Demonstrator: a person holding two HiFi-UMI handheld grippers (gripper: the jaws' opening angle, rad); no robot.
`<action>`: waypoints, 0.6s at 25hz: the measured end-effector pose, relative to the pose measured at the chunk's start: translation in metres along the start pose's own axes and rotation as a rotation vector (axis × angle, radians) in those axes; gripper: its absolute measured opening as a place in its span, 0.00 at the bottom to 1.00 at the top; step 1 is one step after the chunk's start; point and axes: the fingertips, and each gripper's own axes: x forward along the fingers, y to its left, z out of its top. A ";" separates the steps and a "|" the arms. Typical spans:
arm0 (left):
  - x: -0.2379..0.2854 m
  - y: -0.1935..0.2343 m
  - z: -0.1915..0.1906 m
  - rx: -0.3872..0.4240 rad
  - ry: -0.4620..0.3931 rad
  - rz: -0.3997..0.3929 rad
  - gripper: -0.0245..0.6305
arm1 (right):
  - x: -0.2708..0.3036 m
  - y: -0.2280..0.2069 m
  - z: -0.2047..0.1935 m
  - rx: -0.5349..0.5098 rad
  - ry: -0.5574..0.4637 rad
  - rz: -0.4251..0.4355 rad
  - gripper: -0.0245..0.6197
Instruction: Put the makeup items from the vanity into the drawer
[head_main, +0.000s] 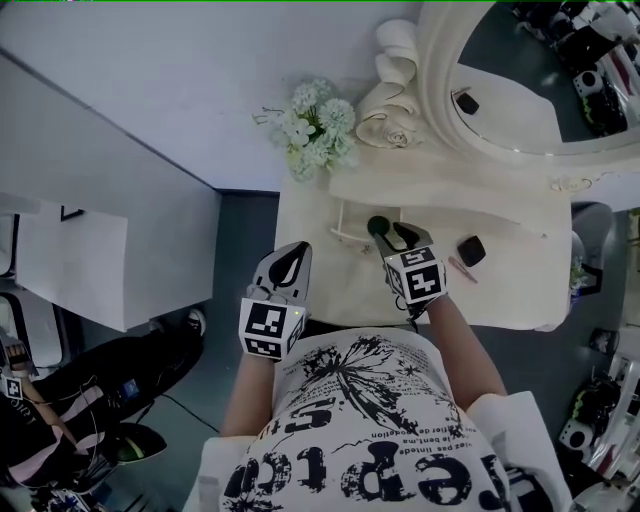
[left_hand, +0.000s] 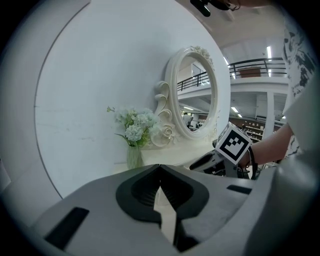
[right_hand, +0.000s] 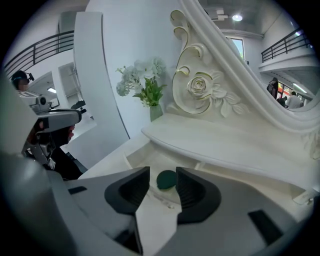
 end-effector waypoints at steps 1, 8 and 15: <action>0.001 -0.002 0.001 0.003 -0.002 -0.007 0.07 | -0.003 -0.002 -0.001 0.002 -0.006 -0.006 0.28; 0.019 -0.030 0.008 0.039 -0.002 -0.088 0.07 | -0.033 -0.031 -0.015 0.055 -0.042 -0.078 0.28; 0.052 -0.086 0.014 0.091 0.010 -0.216 0.07 | -0.083 -0.088 -0.065 0.164 -0.045 -0.201 0.28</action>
